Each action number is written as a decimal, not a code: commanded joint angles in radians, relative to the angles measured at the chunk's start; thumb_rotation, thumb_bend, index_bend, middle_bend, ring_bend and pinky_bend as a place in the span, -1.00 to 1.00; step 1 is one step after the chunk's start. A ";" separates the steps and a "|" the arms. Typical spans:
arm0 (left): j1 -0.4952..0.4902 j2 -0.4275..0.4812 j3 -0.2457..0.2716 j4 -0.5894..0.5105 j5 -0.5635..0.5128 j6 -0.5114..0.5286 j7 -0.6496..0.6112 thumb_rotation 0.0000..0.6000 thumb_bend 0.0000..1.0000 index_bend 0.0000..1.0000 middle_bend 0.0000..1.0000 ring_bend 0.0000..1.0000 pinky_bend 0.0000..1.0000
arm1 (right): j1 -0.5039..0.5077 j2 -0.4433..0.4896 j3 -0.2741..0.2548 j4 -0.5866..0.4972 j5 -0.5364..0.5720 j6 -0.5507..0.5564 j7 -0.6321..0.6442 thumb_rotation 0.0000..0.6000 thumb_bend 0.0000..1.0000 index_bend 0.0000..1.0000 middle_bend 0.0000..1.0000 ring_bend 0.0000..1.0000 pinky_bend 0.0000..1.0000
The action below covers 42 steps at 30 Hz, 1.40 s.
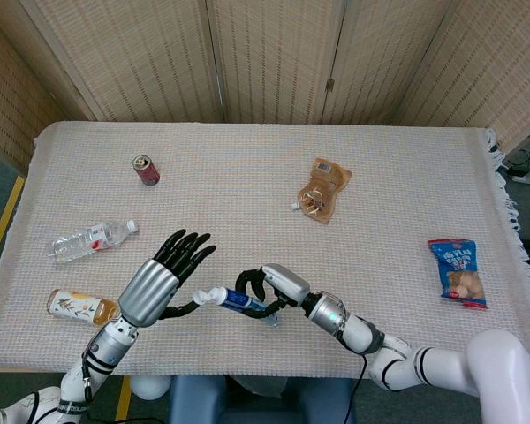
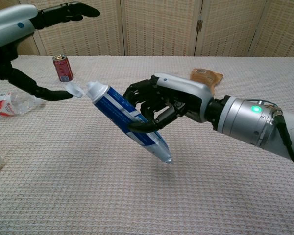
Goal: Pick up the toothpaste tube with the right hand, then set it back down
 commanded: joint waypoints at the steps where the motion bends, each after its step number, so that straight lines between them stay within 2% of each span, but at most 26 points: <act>1: -0.002 0.007 0.001 -0.010 -0.002 -0.001 0.000 1.00 -0.50 -1.00 -0.88 -0.86 -1.00 | 0.003 -0.001 -0.003 -0.004 0.005 -0.010 -0.022 1.00 0.82 0.51 0.32 0.38 0.25; 10: -0.015 0.038 0.008 -0.050 -0.028 -0.031 -0.033 1.00 -0.50 -1.00 -0.88 -0.86 -1.00 | 0.007 -0.012 -0.003 -0.017 0.018 -0.026 -0.079 1.00 0.85 0.51 0.32 0.38 0.25; 17: -0.011 0.096 0.007 -0.102 -0.091 -0.051 -0.161 0.96 -0.49 -0.99 -0.88 -0.87 -1.00 | -0.015 -0.018 0.012 -0.007 0.031 0.019 -0.057 1.00 0.85 0.51 0.32 0.38 0.25; 19: -0.013 0.112 0.007 -0.131 -0.106 -0.064 -0.244 0.64 -0.50 -0.98 -0.88 -0.89 -1.00 | -0.016 -0.024 0.016 -0.008 0.028 0.028 -0.058 1.00 0.85 0.51 0.32 0.38 0.25; 21: -0.019 0.128 0.008 -0.144 -0.102 -0.073 -0.350 0.08 -0.55 -0.93 -0.88 -0.91 -1.00 | -0.014 -0.032 0.021 -0.012 0.025 0.035 -0.068 1.00 0.85 0.51 0.32 0.38 0.25; 23: -0.025 0.138 0.008 -0.140 -0.090 -0.076 -0.412 -0.33 -0.62 -0.90 -0.88 -0.91 -1.00 | -0.012 -0.043 0.026 -0.018 0.024 0.040 -0.082 1.00 0.85 0.51 0.32 0.38 0.25; 27: -0.032 0.123 0.002 -0.122 -0.075 -0.064 -0.423 -0.84 -0.72 -0.89 -0.88 -0.91 -1.00 | -0.009 -0.063 0.037 -0.030 0.028 0.043 -0.104 1.00 0.85 0.51 0.32 0.38 0.25; 30: -0.040 0.111 -0.004 -0.121 -0.090 -0.073 -0.409 -0.98 -0.73 -0.88 -0.88 -0.92 -1.00 | -0.008 -0.075 0.046 -0.040 0.034 0.047 -0.116 1.00 0.85 0.51 0.32 0.37 0.25; 42: -0.062 0.065 -0.011 -0.117 -0.151 -0.110 -0.283 -1.00 -0.73 -0.89 -0.88 -0.95 -1.00 | -0.003 -0.119 0.076 -0.073 0.061 0.044 -0.187 1.00 0.85 0.51 0.32 0.38 0.25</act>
